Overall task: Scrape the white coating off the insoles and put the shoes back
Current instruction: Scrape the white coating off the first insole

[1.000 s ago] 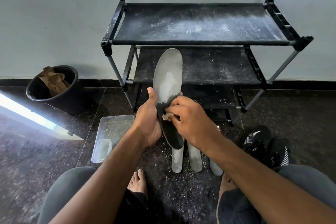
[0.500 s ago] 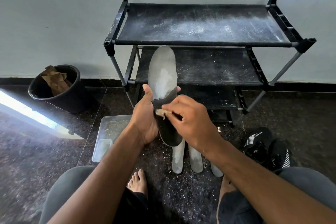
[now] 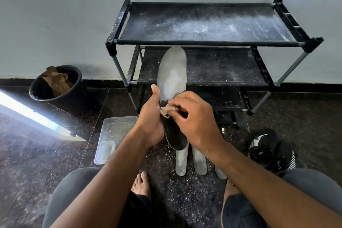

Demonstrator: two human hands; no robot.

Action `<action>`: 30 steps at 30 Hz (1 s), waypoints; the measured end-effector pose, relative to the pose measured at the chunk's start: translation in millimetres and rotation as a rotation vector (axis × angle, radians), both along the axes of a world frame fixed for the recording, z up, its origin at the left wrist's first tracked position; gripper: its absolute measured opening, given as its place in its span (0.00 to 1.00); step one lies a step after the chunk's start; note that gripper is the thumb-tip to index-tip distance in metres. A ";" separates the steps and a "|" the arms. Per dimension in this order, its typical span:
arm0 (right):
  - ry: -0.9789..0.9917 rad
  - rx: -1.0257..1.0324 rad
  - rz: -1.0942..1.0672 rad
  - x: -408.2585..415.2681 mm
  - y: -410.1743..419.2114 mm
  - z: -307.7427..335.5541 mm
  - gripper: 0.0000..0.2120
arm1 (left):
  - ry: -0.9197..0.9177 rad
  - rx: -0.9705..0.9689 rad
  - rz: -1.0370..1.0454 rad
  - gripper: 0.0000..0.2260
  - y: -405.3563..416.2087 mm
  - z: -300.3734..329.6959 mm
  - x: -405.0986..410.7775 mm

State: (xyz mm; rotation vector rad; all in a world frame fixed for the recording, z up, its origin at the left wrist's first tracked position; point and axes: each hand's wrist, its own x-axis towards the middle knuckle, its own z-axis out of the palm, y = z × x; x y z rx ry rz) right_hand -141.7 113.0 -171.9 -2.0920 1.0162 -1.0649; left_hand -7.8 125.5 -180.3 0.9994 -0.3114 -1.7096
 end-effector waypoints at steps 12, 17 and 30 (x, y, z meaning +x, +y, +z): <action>0.144 -0.013 0.304 -7.1 7.9 1.3 0.04 | -0.010 -0.002 0.029 0.43 -3.6 1.9 5.6; 0.095 -0.081 0.109 -6.4 -1.8 -0.9 0.05 | -0.011 -0.003 -0.048 0.43 -2.8 0.4 -3.0; 0.246 -0.014 0.275 -17.5 -4.1 0.4 0.04 | 0.089 -0.028 0.060 0.43 -4.2 2.5 6.6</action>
